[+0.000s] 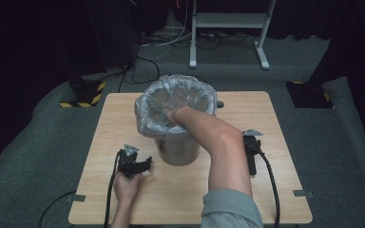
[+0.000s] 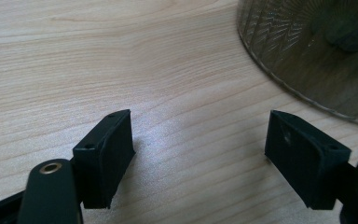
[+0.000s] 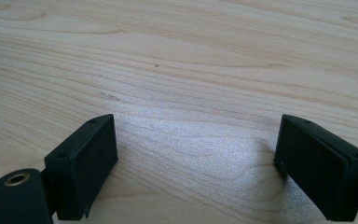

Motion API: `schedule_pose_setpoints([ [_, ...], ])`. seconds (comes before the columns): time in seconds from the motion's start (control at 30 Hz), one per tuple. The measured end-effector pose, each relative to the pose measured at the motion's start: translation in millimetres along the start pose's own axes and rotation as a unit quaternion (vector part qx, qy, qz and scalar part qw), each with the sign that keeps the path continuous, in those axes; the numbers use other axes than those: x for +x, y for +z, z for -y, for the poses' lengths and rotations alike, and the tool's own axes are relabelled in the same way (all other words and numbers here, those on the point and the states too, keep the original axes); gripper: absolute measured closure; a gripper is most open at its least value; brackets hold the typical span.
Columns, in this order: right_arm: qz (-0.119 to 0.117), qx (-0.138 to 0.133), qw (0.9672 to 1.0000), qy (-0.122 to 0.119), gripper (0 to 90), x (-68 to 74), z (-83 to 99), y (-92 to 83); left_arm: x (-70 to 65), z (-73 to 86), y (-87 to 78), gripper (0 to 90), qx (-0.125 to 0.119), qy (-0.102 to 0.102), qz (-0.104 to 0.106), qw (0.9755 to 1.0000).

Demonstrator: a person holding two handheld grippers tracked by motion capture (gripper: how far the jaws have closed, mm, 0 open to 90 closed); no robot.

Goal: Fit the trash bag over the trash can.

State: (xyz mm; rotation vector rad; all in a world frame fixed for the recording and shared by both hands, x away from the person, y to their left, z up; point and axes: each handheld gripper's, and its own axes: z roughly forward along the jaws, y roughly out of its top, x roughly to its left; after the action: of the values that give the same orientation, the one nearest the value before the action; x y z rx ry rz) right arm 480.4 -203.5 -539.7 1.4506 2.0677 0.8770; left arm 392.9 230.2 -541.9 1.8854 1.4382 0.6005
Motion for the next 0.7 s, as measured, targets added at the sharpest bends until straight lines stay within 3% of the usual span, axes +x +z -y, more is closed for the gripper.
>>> schedule_pose_setpoints([
  [0.7,0.000,0.000,1.0000,0.000,12.6,0.1,0.0,0.0,-2.4,-0.2,0.7,23.1,0.003,0.009,-0.005,0.9999],
])
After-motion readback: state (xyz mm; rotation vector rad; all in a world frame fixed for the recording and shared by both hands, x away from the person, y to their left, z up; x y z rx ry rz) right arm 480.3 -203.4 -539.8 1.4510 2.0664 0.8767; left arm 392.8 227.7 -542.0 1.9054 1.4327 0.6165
